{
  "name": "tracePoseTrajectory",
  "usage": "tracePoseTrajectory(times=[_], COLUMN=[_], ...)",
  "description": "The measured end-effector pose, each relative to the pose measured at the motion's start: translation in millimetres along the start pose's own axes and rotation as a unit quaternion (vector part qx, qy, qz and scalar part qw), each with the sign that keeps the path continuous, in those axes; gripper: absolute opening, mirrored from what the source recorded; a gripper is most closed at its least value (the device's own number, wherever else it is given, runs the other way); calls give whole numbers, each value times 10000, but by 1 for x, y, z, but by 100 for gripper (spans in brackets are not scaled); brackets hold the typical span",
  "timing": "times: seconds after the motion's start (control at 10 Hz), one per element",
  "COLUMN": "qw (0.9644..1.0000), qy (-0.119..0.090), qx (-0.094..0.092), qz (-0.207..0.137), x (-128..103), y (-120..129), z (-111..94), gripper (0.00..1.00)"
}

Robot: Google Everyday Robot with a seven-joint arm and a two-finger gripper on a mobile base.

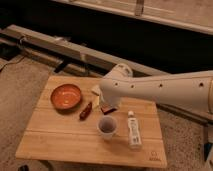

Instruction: Pick up the ceramic cup

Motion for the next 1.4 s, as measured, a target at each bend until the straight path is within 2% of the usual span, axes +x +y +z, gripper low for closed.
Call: tracePoseTrajectory(times=[0.4,0.6,0.8,1.0,1.4], qw=[10000,9999,9997,9990,9972], qy=[3,52,141,218,391], qx=[6,96,217,348,464], qz=[5,21,43,199,446], x=[0,-3,-2,8,28], y=[0,-4,-16,-40,-68], z=[0,0,0,-3,-6], gripper=[80,80,80,80,80])
